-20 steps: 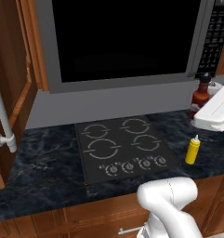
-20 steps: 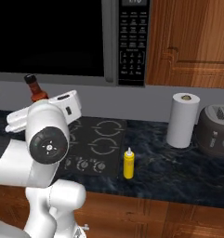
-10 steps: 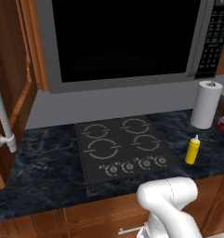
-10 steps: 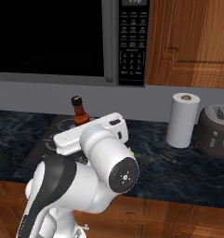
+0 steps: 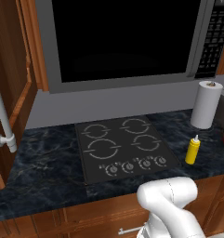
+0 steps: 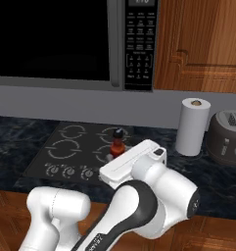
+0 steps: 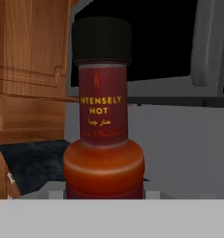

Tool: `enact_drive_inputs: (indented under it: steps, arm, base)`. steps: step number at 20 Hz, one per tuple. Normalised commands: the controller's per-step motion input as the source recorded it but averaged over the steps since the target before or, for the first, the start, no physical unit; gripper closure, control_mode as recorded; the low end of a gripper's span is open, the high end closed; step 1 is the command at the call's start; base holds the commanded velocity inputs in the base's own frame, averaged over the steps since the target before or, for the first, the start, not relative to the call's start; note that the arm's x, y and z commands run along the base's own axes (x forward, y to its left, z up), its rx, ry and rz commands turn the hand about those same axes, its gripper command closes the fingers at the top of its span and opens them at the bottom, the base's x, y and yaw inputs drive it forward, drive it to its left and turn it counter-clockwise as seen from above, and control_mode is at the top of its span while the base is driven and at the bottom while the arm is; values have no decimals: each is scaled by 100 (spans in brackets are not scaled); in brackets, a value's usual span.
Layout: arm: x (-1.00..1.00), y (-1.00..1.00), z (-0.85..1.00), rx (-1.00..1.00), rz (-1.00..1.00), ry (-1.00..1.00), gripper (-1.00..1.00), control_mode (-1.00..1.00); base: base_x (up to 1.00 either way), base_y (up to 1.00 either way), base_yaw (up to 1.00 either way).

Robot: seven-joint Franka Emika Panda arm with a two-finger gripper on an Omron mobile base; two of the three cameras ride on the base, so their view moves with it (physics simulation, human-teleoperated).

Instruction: Take 2 condiments from the cabinet and move them on the counter near the stove.Make sure the condiments are lined up with each other, next to each other.

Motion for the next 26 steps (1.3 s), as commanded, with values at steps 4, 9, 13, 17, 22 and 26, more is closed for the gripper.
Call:
enact_drive_inputs:
  steps: [4, 9, 13, 17, 22, 26]
  arm:
    - [41, -31, -63, 1, 11, 0, 100, -100]
    - [33, -25, -69, 0, 3, 0, 100, -100]
    - [12, -20, -54, -2, 0, 0, 100, -100]
    - [0, -15, -31, -4, 0, 0, 100, -100]
    - [0, -6, -17, -3, 0, 0, 100, -100]
    - [2, -1, -12, 0, 0, 1, 100, -100]
  base:
    - [0, 0, 0]
    - [0, 0, 0]
    - [0, 0, 0]
    - [0, 0, 0]
    - [0, 0, 0]
    - [0, 0, 0]
